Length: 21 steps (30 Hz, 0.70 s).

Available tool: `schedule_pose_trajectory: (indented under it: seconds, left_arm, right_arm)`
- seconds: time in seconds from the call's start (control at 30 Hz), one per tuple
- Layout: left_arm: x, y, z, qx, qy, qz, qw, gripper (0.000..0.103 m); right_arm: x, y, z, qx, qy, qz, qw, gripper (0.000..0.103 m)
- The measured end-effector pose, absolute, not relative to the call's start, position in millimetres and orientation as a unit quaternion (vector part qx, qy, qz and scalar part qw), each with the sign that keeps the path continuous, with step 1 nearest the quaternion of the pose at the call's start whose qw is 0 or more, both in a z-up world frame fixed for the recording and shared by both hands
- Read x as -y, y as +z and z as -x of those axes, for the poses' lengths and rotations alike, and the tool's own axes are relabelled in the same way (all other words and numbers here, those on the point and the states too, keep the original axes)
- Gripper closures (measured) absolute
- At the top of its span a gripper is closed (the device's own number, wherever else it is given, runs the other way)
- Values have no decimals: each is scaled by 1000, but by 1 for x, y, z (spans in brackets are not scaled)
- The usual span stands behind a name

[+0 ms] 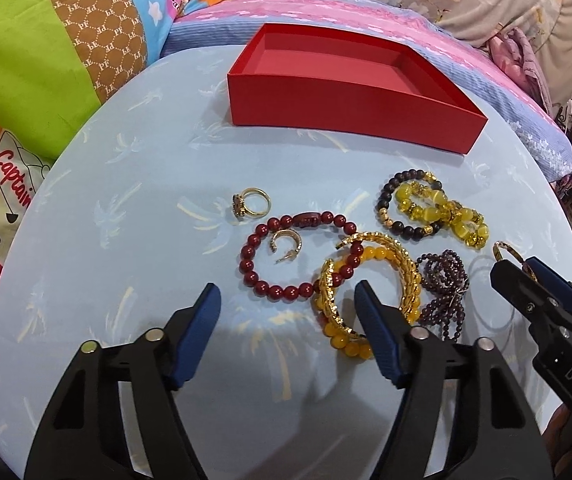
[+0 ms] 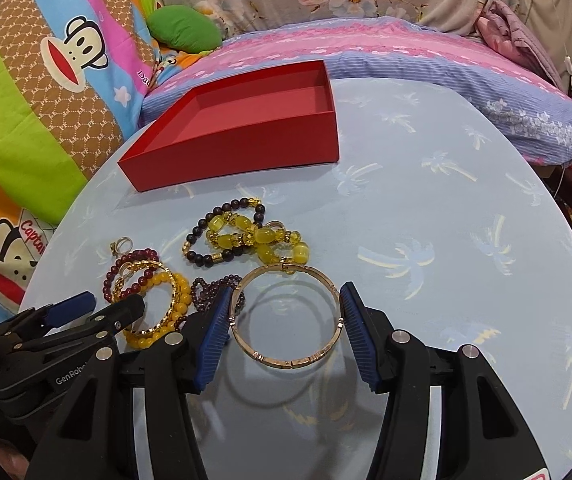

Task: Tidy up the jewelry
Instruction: 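Grasp the rose-gold studded bangle with the right tool while the left tool grasps the gold twisted bangle, then carry both bangles into the red box and open both tools to release them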

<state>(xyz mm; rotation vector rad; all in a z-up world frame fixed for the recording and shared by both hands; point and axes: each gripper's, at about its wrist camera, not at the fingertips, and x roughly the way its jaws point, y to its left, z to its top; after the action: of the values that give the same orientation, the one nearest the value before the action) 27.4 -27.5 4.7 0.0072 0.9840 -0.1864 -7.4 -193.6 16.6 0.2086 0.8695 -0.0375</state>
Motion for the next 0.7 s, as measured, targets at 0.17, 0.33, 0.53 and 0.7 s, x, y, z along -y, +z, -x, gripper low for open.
schedule_pose_trajectory:
  seconds: [0.17, 0.33, 0.53, 0.7]
  left_arm:
    - [28, 8, -27, -471, -114, 1, 875, 71]
    - [29, 15, -22, -464, -134, 9, 875, 94]
    - [29, 27, -20, -459, -156, 15, 874, 96]
    - [28, 37, -23, -457, -162, 20, 874, 96]
  right_arm:
    - [190, 17, 8, -421, -15, -100, 902, 50]
    - [188, 21, 10, -415, -15, -98, 904, 50]
    - [185, 31, 9, -404, -10, -93, 910, 50]
    - [183, 40, 5, -395, -4, -94, 914, 50]
